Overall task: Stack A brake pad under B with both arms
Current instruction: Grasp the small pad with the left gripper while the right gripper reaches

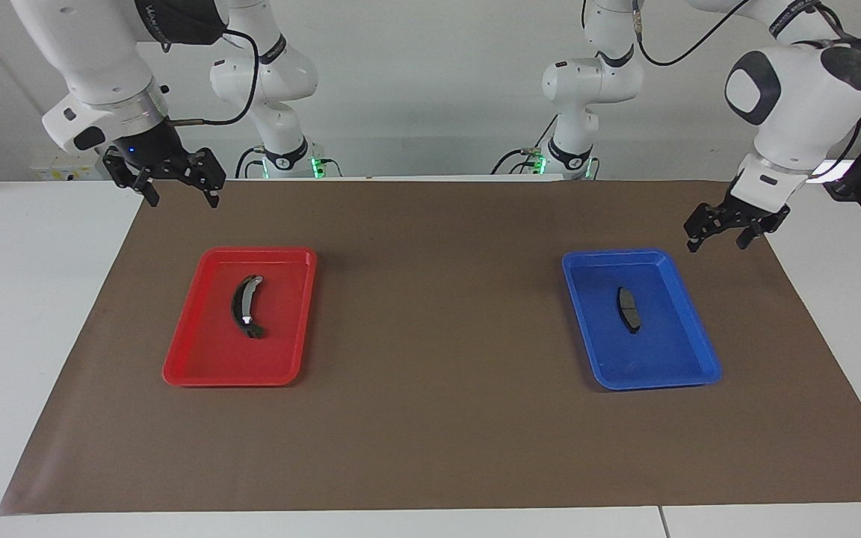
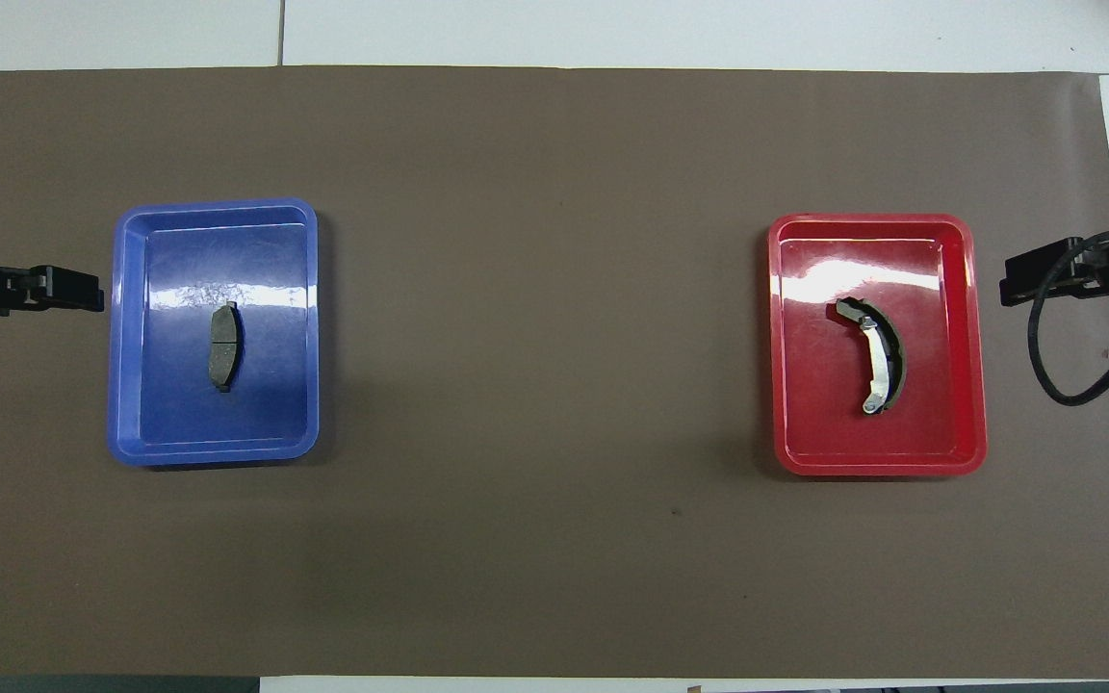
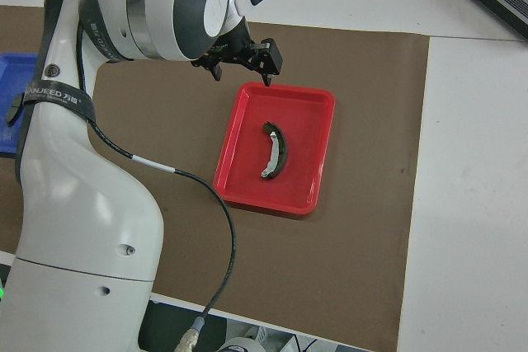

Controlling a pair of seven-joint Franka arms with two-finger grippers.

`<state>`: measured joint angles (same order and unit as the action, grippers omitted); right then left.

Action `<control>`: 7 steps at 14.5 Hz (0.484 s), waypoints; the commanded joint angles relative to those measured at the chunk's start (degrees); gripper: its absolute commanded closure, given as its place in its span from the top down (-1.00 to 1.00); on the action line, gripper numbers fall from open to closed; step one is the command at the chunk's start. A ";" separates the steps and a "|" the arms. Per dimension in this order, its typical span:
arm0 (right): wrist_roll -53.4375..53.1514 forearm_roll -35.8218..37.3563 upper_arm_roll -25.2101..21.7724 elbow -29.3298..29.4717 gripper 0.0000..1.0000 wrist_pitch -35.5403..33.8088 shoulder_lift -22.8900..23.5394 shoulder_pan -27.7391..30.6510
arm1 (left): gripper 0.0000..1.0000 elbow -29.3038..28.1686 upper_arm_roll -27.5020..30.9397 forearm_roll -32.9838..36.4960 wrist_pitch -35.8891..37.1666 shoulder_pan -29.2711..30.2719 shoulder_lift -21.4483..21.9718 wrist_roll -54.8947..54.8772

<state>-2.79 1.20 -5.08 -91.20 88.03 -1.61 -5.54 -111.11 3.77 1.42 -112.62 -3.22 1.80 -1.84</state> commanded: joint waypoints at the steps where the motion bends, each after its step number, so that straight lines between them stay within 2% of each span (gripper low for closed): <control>1: 0.94 -0.15 0.33 -0.74 0.99 0.22 -0.77 0.88 | 0.97 -5.50 0.27 -0.01 -10.38 -3.37 -3.37 3.16; 4: 1.29 -0.15 0.33 -1.17 0.99 0.39 -0.94 0.88 | 0.97 -12.36 0.27 -0.01 -21.30 -3.90 -6.63 3.77; 5: 1.21 -0.24 0.33 -3.09 0.99 0.65 -1.55 0.97 | 0.97 -13.33 0.27 -0.01 -23.41 -3.64 -7.33 3.60; 6: 1.38 -0.67 -0.02 -6.94 0.99 2.83 -3.39 1.49 | 0.97 -14.13 0.27 -0.01 -24.74 -3.55 -8.21 3.77; 7: 1.47 -1.11 -0.02 -12.98 0.99 8.33 -5.75 2.45 | 0.97 -14.83 0.27 -0.01 -25.19 -3.46 -8.83 4.12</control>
<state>-2.79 1.15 -5.14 -93.79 89.45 -2.21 -5.06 -123.69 3.67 1.42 -135.43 -6.67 -7.26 1.38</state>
